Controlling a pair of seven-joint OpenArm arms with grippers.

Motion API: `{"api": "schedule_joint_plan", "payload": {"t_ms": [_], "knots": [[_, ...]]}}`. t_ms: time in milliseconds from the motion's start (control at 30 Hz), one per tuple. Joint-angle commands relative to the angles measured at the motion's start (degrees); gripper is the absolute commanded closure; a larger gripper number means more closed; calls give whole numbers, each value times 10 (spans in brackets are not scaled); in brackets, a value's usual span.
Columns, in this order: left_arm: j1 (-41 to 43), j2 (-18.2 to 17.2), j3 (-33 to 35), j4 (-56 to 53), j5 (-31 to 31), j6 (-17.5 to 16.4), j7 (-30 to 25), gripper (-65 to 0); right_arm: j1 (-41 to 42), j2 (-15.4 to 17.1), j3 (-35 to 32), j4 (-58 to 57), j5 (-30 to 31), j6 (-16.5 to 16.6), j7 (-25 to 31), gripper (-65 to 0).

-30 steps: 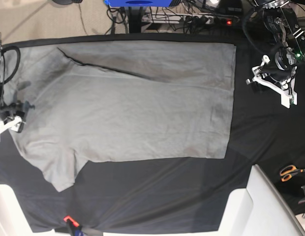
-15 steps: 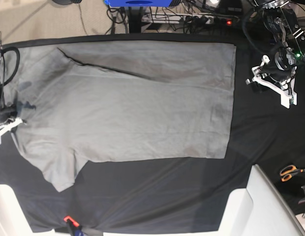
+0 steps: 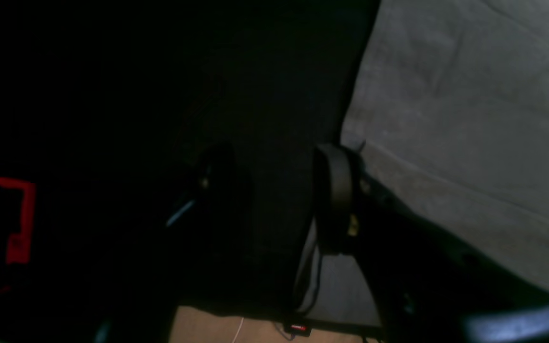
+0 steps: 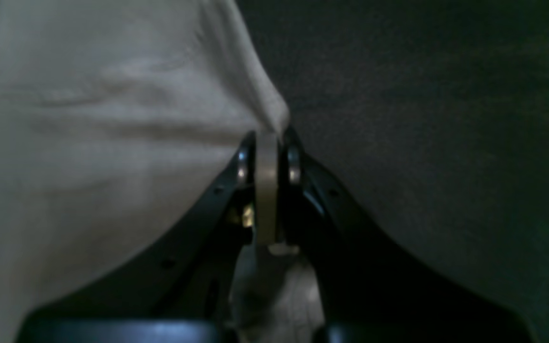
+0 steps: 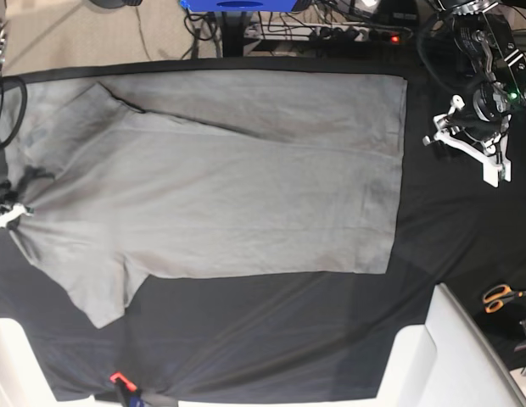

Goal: Fold the T-shirt properly

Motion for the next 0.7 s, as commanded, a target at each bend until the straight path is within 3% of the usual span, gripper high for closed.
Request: {"api": "schedule_joint_plan", "payload": {"t_ms": [0,467,667], "knots": [[-3,-8,-3,9,-4,-1,-8,-247,3,13,8,24,6,0,-1,-5],[-18,-8,-2,-35,-4,-1,-8,-247,-110,-48,84,256,7,0,-187,-5],[-19,-8,-2,-34,-4,-1,-8,-247,-127,-79,130,287,6,0,-256,-15]]}}
